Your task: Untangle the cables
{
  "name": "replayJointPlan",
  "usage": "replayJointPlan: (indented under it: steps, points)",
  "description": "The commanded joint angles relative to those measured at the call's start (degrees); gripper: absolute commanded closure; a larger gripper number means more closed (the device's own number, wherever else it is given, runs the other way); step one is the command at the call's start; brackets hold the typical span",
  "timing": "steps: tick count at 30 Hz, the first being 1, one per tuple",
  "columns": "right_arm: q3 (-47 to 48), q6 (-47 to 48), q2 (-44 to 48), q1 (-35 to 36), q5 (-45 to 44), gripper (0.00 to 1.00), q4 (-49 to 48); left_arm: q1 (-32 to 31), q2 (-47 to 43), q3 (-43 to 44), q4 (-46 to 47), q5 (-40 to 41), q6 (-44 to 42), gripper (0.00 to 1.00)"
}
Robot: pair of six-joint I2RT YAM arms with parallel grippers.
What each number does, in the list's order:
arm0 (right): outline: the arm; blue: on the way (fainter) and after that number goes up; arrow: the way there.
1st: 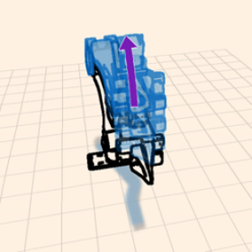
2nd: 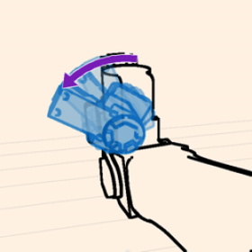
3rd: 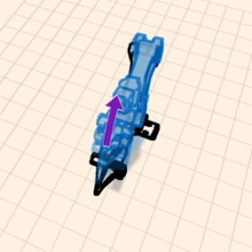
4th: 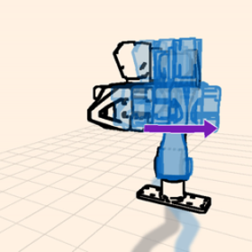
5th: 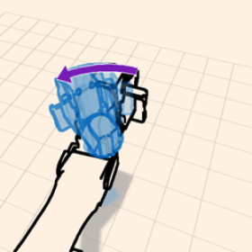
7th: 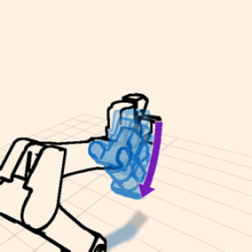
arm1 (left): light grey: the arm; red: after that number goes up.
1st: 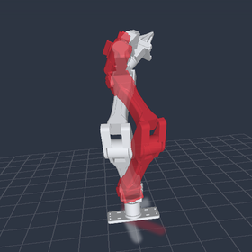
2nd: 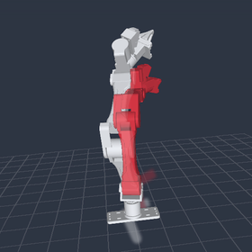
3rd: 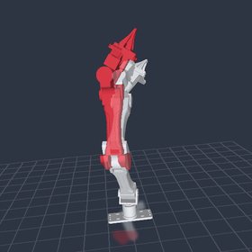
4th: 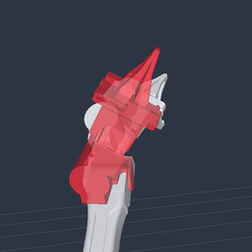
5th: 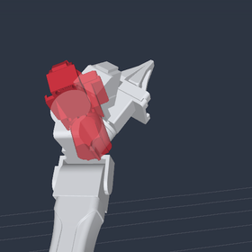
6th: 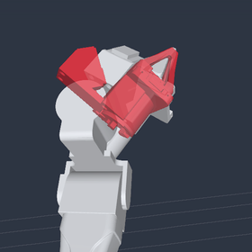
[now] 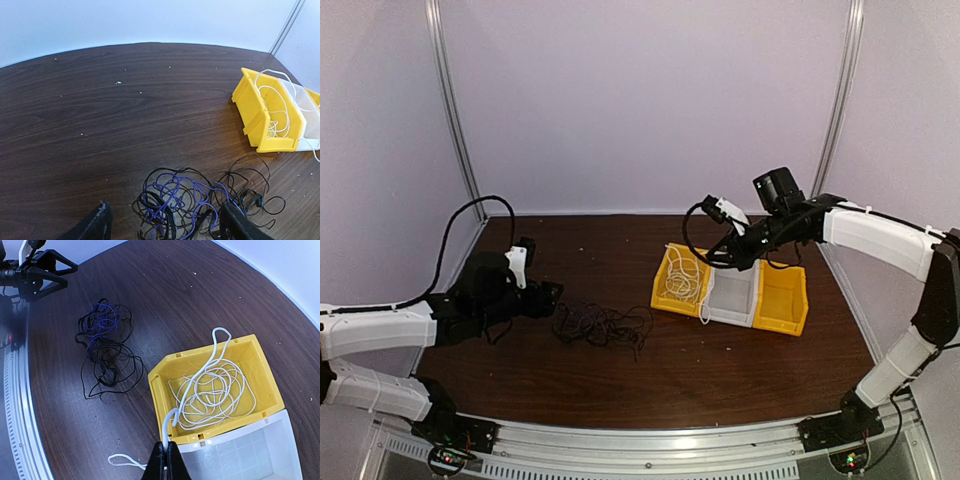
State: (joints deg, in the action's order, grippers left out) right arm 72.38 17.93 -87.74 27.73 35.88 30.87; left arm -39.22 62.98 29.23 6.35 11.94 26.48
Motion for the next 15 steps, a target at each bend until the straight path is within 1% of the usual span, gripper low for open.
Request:
replayJointPlan:
  steps: [1,7,10,15]
  points:
    - [4.65,0.31,-4.43,0.56,3.45,1.0,1.11,-0.15,0.15,0.13,2.11,-0.46,0.3,0.25]
    - [6.43,-0.52,-8.53,0.58,2.23,1.0,-3.55,-0.15,-0.6,-1.18,2.94,-0.23,1.11,0.25]
    - [9.96,-0.49,-12.1,0.58,1.77,1.0,-5.33,-0.15,0.16,-0.62,2.77,-0.51,1.1,0.25]
    - [15.97,-0.06,-17.07,0.45,-1.94,1.0,-7.59,-0.15,0.65,1.0,1.66,-0.36,0.52,0.25]
